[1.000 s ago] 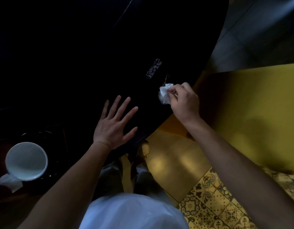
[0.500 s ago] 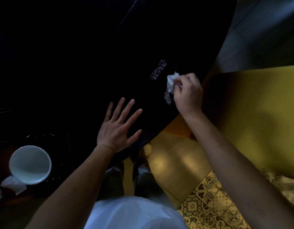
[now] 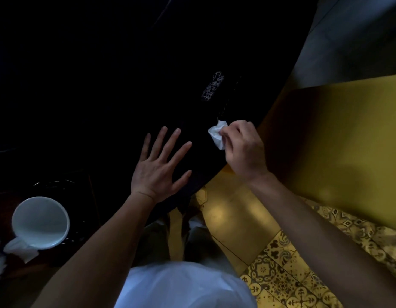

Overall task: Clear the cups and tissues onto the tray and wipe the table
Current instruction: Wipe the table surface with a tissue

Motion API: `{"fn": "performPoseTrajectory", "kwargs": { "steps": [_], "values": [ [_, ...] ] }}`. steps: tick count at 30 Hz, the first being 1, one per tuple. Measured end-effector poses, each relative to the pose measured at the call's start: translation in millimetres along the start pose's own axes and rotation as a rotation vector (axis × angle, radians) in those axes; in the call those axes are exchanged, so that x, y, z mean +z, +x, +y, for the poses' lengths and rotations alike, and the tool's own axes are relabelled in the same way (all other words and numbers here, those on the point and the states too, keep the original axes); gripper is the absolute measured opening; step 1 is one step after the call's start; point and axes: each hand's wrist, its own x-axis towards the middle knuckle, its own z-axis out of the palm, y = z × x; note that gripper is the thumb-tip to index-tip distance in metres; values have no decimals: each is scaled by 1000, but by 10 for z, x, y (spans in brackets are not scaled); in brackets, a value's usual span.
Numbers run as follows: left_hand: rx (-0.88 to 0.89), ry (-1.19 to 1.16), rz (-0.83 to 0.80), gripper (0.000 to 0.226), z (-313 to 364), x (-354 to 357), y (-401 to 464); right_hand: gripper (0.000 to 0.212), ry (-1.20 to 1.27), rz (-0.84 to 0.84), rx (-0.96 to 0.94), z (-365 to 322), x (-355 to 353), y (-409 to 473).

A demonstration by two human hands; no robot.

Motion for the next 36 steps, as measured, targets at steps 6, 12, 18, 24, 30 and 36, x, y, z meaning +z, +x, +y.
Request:
{"fn": "performPoseTrajectory", "kwargs": {
  "steps": [6,12,18,24,30,36],
  "values": [
    [-4,0,-4,75,5,0,-3,19,-47,121,115,308,-71,572],
    [-16,9,-24,75,22,-24,1,27,-92,199,335,651,-176,1391],
    [-19,8,-17,75,23,-21,-1,20,-25,190,230,261,-3,778],
    [-11,8,-13,75,20,-14,4,23,89,98,258,-168,45,-153],
    [-10,22,-14,75,2,4,-2,17,67,154,279,269,-58,568],
    [-13,7,-12,75,6,-21,-2,28,-31,154,420,703,-193,1500]
  ]
}}
